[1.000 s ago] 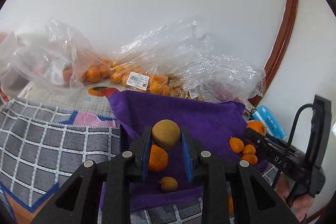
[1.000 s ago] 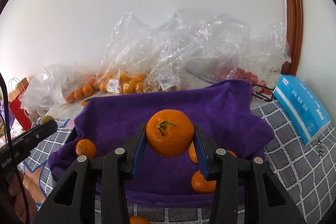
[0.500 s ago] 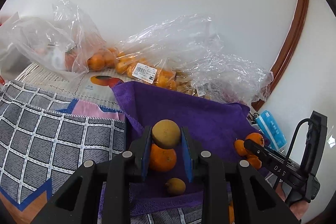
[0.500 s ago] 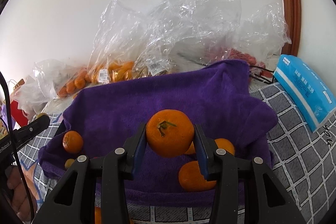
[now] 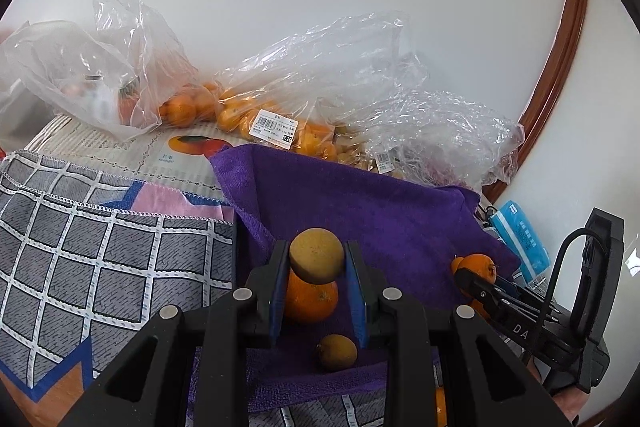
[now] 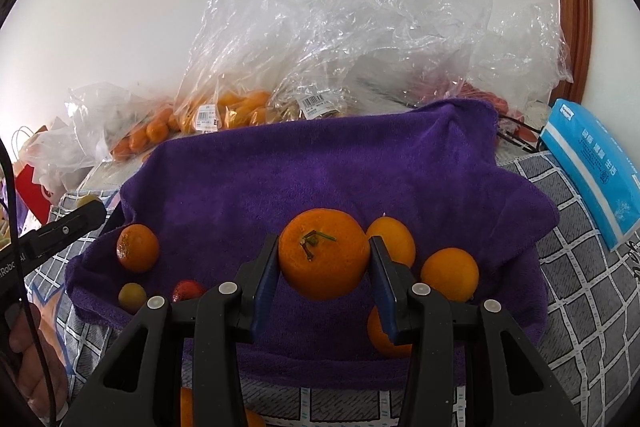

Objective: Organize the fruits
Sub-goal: 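Lower the yellow-green fruit toward the towel with the left tool while the right tool lowers the stemmed orange, then open the right tool to release the stemmed orange while the left tool releases the yellow-green fruit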

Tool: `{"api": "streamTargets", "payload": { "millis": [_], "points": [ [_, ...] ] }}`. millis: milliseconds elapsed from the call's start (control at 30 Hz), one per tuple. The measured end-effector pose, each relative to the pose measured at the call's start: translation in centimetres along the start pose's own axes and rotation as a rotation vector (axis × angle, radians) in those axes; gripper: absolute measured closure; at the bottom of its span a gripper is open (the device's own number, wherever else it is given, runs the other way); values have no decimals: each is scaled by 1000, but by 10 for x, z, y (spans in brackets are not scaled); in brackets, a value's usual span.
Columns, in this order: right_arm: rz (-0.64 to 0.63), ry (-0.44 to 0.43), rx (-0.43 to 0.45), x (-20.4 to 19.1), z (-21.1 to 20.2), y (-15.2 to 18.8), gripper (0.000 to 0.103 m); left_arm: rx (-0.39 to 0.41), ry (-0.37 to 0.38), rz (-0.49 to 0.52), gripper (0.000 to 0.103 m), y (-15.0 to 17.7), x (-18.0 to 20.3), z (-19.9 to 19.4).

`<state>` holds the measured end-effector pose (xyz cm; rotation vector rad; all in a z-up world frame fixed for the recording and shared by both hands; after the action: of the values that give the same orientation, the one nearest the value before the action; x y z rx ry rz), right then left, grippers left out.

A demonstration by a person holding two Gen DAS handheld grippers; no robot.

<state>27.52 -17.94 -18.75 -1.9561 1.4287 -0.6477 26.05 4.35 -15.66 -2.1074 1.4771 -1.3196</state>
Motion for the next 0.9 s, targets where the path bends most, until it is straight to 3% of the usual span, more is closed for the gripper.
{"api": "streamTargets", "payload": {
  "millis": [367, 467, 900],
  "points": [
    [-27, 21, 28, -4, -7, -2, 57, -15, 31, 10, 77, 3, 4, 0],
    [-27, 32, 46, -4, -11, -3, 49, -40, 35, 19, 77, 6, 6, 4],
    [83, 56, 70, 18, -15, -3, 43, -86, 16, 46, 77, 16, 11, 14]
  ]
}}
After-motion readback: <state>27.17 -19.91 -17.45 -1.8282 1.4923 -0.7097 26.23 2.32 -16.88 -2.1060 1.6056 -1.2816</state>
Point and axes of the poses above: each gripper's, at about its wrist camera, not at the fingertips, and z roughly the way its jaws point, x to its right, y to its underside, the point moved 6 cm from there along z, roughly the way its jaws point, and after that the axes turned 14 degrees about -z, right-handed, at the moved point
